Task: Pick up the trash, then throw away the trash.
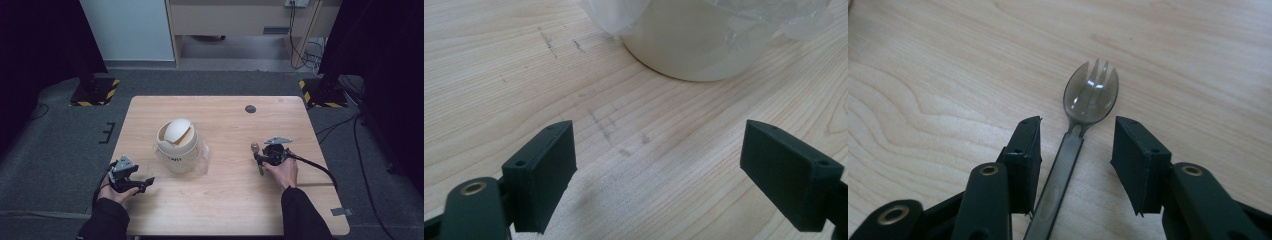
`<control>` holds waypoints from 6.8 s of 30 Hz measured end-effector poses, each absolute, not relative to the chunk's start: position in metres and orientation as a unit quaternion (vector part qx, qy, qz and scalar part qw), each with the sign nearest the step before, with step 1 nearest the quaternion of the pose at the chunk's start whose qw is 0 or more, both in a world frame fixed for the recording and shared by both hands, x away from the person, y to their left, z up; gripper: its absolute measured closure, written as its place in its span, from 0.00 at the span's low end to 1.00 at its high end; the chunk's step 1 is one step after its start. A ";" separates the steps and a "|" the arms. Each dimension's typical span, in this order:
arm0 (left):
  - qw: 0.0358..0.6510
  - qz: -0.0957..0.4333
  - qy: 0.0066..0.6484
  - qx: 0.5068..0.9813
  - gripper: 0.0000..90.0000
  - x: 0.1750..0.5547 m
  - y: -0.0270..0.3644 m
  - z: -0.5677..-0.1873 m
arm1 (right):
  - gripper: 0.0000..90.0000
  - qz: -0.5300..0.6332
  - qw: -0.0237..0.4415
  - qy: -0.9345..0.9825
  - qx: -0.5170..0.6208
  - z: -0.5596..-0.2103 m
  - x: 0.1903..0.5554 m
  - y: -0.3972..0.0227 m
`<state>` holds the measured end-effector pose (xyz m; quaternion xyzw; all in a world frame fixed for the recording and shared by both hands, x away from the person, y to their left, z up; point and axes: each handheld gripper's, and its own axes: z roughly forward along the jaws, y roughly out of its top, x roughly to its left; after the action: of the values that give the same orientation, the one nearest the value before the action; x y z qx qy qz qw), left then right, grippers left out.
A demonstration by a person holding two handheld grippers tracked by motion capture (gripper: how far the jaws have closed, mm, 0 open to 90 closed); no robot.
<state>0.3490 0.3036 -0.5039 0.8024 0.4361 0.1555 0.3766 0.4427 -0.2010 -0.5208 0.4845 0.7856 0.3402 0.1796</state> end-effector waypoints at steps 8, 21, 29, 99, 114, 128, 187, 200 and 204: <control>0.381 0.156 0.437 0.800 0.16 0.350 0.304 -0.503 | 0.71 0.330 0.186 0.792 0.480 -0.527 0.441 -0.198; 0.387 0.159 0.438 0.796 0.16 0.350 0.304 -0.502 | 0.89 0.339 0.194 0.792 0.470 -0.525 0.439 -0.198; 0.394 0.155 0.435 0.794 0.16 0.347 0.302 -0.500 | 0.89 0.408 0.194 0.764 0.461 -0.505 0.435 -0.207; 0.631 0.219 0.316 0.674 0.30 0.341 0.175 -0.360 | 0.89 0.625 0.234 0.689 0.282 -0.372 0.353 -0.186; 0.647 0.181 0.307 0.674 0.35 0.364 0.115 -0.364 | 0.89 0.622 0.220 0.702 0.268 -0.380 0.352 -0.176; 0.656 0.154 0.308 0.671 0.46 0.371 0.080 -0.370 | 0.89 0.619 0.214 0.709 0.262 -0.385 0.352 -0.170; 0.677 0.188 0.283 0.652 0.91 0.352 0.157 -0.332 | 0.38 0.521 0.214 0.707 0.428 -0.455 0.387 -0.235; 0.686 0.224 0.298 0.624 0.91 0.352 0.205 -0.318 | 0.32 0.404 0.200 0.761 0.466 -0.511 0.400 -0.243; 0.683 0.236 0.302 0.621 0.91 0.352 0.214 -0.314 | 0.31 0.386 0.197 0.773 0.464 -0.519 0.400 -0.244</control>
<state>0.3521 0.2143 -0.3139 0.6215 0.3019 0.2365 0.6831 0.4005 -0.2439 -0.5187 0.4639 0.7727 0.3858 0.1971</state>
